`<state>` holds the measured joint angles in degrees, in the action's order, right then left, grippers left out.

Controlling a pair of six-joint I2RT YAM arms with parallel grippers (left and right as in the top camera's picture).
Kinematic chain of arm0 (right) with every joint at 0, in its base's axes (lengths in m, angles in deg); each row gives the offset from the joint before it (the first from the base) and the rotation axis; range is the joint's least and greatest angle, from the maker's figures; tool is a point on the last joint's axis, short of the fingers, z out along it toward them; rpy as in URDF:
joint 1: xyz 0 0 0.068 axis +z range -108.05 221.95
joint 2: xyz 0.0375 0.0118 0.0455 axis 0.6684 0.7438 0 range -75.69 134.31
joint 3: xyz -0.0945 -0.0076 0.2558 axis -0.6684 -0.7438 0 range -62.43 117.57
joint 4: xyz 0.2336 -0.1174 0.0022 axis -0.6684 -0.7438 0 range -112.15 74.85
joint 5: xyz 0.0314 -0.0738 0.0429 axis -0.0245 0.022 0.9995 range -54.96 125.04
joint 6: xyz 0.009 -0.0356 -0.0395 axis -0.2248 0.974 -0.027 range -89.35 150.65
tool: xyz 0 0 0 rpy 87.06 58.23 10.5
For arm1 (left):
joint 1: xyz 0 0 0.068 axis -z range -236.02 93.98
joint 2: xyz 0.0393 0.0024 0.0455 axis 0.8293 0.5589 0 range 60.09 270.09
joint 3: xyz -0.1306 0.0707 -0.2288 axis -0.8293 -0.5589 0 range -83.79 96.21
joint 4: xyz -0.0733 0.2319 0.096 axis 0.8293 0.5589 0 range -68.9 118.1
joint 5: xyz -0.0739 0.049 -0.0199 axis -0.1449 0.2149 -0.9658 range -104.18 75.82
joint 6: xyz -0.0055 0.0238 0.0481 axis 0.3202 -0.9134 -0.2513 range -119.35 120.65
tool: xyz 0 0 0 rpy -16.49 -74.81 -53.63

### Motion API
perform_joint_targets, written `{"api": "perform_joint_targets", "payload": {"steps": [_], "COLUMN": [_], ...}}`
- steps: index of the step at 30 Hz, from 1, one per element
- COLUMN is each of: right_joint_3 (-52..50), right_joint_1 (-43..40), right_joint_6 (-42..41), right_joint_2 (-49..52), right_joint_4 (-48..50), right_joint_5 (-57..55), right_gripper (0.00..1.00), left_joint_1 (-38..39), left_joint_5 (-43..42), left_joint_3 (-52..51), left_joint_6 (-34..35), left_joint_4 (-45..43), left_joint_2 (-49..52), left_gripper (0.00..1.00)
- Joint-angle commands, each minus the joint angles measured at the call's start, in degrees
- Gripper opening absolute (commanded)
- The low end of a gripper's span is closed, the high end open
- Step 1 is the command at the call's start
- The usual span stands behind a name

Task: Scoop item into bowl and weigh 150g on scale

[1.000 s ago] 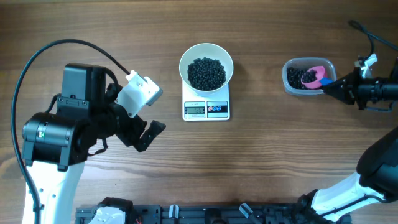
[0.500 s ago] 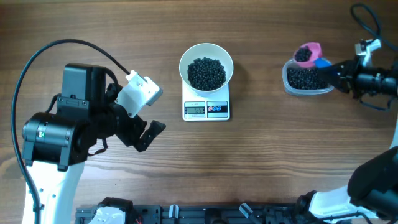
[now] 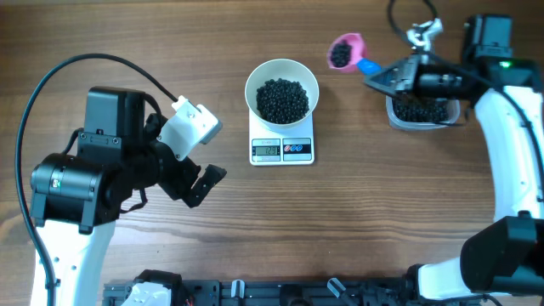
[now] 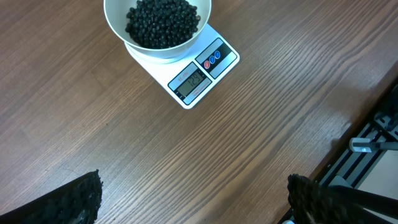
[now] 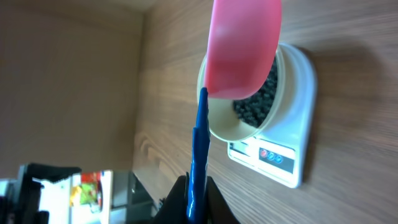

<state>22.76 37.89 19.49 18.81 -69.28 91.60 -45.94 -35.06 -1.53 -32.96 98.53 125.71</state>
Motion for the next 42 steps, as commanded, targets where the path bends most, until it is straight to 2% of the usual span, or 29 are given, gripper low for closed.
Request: {"api": "perform_joint_targets", "payload": {"steps": [1, 15, 24, 32, 35, 39, 42], "right_joint_3": [0.0, 0.0, 0.0, 0.0, 0.0, 0.0, 0.0], "right_joint_1": [5.0, 22.8, 27.2, 27.3, 27.3, 27.5, 27.3], "right_joint_6": [-1.0, 2.7, 5.9, 7.7, 5.1, 6.8, 5.0], "right_joint_2": [-1.5, -1.5, -1.1, -2.0, -2.3, -2.0, -2.2], "right_joint_4": [2.6, 5.5, 6.7, 6.3, 7.4, 5.8, 7.0], "right_joint_5": [-1.0, -37.2, -40.1, -40.9, -42.6, -42.2, -42.9], "right_gripper": [0.05, 0.05, 0.04, 0.04, 0.04, 0.04, 0.04], "left_joint_1": [-0.4, -0.4, -0.4, -0.4, -0.4, -0.4, -0.4], "left_joint_5": [-0.7, -0.7, -0.7, -0.7, -0.7, -0.7, -0.7], "left_joint_3": [0.9, 0.9, 0.9, 0.9, 0.9, 0.9, 0.9], "left_joint_6": [-0.7, -0.7, -0.7, -0.7, -0.7, -0.7, -0.7], "left_joint_4": [0.0, 0.0, 0.0, 0.0, 0.0, 0.0, 0.0], "left_joint_2": [-0.2, -0.2, -0.2, -0.2, -0.2, -0.2, -0.2], "left_gripper": [1.0, 1.0, 1.0, 1.0, 1.0, 1.0, 1.0]}}
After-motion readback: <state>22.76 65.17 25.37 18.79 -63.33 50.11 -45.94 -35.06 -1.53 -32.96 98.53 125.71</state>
